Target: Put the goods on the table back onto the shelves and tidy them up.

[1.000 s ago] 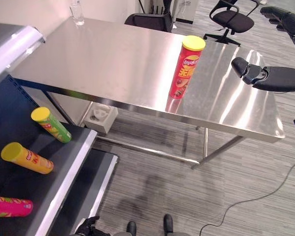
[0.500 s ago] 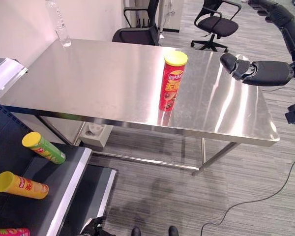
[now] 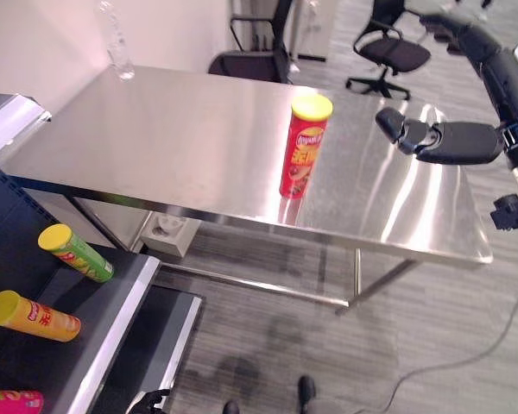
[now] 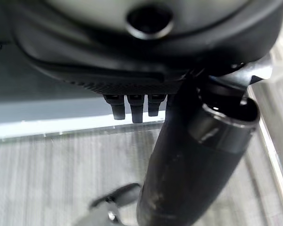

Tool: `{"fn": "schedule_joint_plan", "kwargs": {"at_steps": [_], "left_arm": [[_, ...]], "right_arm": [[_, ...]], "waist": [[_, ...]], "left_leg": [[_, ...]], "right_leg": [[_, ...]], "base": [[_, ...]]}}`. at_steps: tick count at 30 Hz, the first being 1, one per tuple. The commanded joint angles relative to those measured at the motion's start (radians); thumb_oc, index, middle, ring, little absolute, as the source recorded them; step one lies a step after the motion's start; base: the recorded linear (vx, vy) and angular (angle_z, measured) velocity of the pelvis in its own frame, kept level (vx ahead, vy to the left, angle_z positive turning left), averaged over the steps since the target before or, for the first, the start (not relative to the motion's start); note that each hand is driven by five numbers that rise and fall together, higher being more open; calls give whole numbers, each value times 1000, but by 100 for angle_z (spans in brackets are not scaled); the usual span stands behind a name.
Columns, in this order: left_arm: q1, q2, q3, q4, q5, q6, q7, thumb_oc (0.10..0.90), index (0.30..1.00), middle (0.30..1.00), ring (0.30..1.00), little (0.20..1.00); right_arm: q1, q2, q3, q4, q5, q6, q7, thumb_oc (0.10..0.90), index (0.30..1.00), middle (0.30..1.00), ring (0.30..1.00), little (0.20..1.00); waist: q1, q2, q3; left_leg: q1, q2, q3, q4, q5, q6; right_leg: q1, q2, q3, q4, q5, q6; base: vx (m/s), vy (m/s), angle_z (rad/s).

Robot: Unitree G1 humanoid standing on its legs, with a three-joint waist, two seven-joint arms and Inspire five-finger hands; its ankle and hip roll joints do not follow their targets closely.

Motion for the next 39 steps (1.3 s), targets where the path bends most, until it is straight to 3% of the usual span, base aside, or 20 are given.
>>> {"fn": "schedule_joint_plan", "kwargs": {"at_steps": [1,9,13,23,39], "left_arm": [[-35,20,-38,49,8,-35,15,800,900,900,900,900],[-10,-7,-44,61,-8,-32,-2,800,900,900,900,900],[-5,-15,-73,52,-5,-33,-14,800,900,900,900,900],[9,-25,-97,38,-9,-40,-30,800,900,900,900,900],[3,-17,-89,42,-12,-34,-24,800,900,900,900,900]], "right_arm": [[-56,-50,-108,-51,82,-44,-19,800,900,900,900,900],[-34,-59,-69,-45,133,-53,22,800,900,900,900,900],[-91,-77,15,-32,184,-59,46,800,900,900,900,900],[-233,-113,180,4,201,-72,73,800,900,900,900,900],[-268,-120,216,39,150,-44,70,800,900,900,900,900]], "waist": [[26,-38,-83],[37,-30,-102],[43,-26,-107],[51,-22,-111],[60,-15,-115]], "left_leg": [[-63,-18,24,21,-9,-34],[-56,22,-10,15,8,-63],[-59,32,-23,14,15,-70],[-53,37,-34,8,12,-73],[-48,23,-37,3,3,-70]], "right_leg": [[-6,-8,28,103,-94,28],[78,32,11,-1,-97,0],[90,49,4,-11,-105,-12],[94,46,-8,-3,-108,-10],[95,16,-34,13,-109,2]], "base": [[-5,-114,-6],[10,-123,1],[-8,-41,24],[17,8,3],[23,26,9]]}}
